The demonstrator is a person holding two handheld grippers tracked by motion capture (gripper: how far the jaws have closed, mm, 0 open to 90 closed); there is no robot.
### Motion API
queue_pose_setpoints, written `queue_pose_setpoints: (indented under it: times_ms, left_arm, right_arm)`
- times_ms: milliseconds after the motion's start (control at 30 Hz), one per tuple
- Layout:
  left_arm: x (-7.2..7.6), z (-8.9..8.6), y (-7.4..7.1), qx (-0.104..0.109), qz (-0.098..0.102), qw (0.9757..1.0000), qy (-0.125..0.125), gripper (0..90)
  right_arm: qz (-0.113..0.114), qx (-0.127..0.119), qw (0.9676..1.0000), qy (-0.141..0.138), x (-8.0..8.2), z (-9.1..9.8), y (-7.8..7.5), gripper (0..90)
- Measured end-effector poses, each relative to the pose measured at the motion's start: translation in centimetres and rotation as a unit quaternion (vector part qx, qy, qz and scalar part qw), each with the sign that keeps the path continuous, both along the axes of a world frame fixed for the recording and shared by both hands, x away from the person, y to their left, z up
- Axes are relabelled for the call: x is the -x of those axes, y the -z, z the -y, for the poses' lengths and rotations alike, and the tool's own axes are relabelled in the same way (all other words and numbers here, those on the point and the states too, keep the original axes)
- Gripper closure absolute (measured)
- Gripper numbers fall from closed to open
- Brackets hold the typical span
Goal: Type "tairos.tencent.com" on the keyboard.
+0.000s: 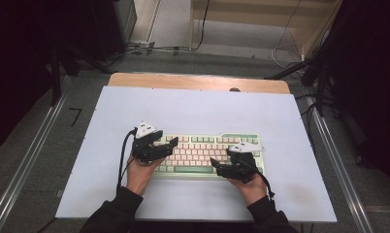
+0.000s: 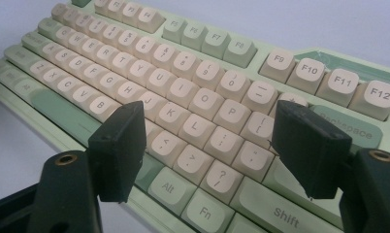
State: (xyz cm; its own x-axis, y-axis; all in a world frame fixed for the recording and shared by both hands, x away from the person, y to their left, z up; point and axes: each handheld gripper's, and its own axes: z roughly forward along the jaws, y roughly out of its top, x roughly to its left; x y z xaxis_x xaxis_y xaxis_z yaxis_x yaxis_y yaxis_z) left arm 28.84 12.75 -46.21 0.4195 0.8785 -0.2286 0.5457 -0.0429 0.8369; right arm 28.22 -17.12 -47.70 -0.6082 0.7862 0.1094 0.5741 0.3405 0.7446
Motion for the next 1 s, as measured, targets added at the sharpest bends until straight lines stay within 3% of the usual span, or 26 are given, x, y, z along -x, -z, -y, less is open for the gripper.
queue_pose_setpoints:
  times_ms: [67, 233, 333, 433, 733, 1000]
  left_arm:
    - [0.1, -0.1, 0.2, -0.001, 0.003, 1.0, -0.002, 39.5]
    - [0.4, -0.3, 0.4, 0.014, 0.002, 0.9997, 0.02, 74.9]
    - [0.5, -0.2, 0.7, 0.015, -0.006, 0.9993, 0.033, 90.0]
    - [0.5, 0.3, 1.0, -0.008, -0.009, 0.9991, 0.041, 90.0]
    - [0.3, 1.3, 1.8, -0.04, -0.031, 0.9963, 0.069, 90.0]
    - [-0.3, 1.5, 2.4, -0.043, -0.048, 0.9953, 0.072, 90.0]
  right_arm:
    - [0.0, 0.001, 1.0, -0.001, 0.0, 0.0, 0.0, 26.5]
    - [0.003, 0.002, 1.0, -0.001, 0.0, 0.0, 0.0, 26.5]
    - [0.003, 0.003, 1.0, 0.0, 0.0, 0.0, 0.0, 26.5]
    - [0.003, 0.003, 1.0, 0.0, 0.0, 0.1, 0.0, 26.5]
    - [0.0, 0.002, 1.0, 0.0, 0.0, 0.2, 0.1, 26.5]
    - [-0.002, 0.0, 1.0, 0.004, -0.1, 0.4, 0.2, 26.5]
